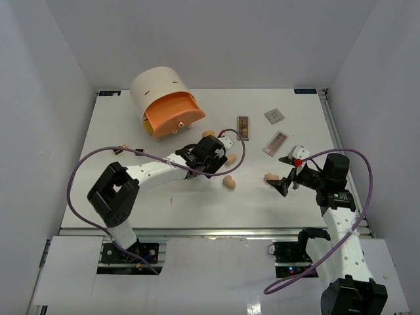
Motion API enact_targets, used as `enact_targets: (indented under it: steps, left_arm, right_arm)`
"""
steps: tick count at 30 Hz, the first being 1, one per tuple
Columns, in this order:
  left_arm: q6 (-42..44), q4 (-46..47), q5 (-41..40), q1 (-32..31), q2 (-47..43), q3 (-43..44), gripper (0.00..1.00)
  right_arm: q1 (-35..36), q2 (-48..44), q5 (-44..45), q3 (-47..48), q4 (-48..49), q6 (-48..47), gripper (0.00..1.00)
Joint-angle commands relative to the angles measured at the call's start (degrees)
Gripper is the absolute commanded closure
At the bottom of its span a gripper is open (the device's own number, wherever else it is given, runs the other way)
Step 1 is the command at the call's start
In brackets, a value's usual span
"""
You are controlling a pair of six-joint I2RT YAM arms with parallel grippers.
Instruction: Organize the makeup
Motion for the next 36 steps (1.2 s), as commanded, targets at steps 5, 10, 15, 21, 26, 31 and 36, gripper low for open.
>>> enact_targets:
  steps: [5,10,15,21,26,31,36]
  left_arm:
    - [2.64,-1.82,3.57,2.36,6.97,3.06,0.33]
    - [3.09,-1.91,3.63,2.5,6.71,2.78,0.33]
    - [3.35,-2.55,3.63,3.37,6.87,1.95,0.37]
    - [2.31,-5.32,5.86,4.57,7.09,1.06,0.42]
    - [0.63,-7.66,9.06,4.91,6.0,0.22,0.52]
    - [-1.26,-8.02,12.59,4.86,3.25,0.5,0.69]
    - [-5.38,-9.26,20.28,4.67,-3.95,3.81,0.74]
  right_arm:
    - [0.14,0.07,-0.75,0.45,0.61,-0.48,0.03]
    - [0.14,0.03,-0.61,0.45,0.61,-0.53,0.04]
    - [0.14,-0.01,-0.79,0.45,0.61,-0.48,0.04]
    - [0.14,-0.07,-0.8,0.45,0.61,-0.48,0.04]
    - [0.14,-0.23,-1.04,0.45,0.61,-0.4,0.04]
    - [0.14,-0.36,-1.14,0.36,0.57,-0.39,0.04]
    - [0.14,-0.41,-0.97,0.28,0.61,-0.39,0.04]
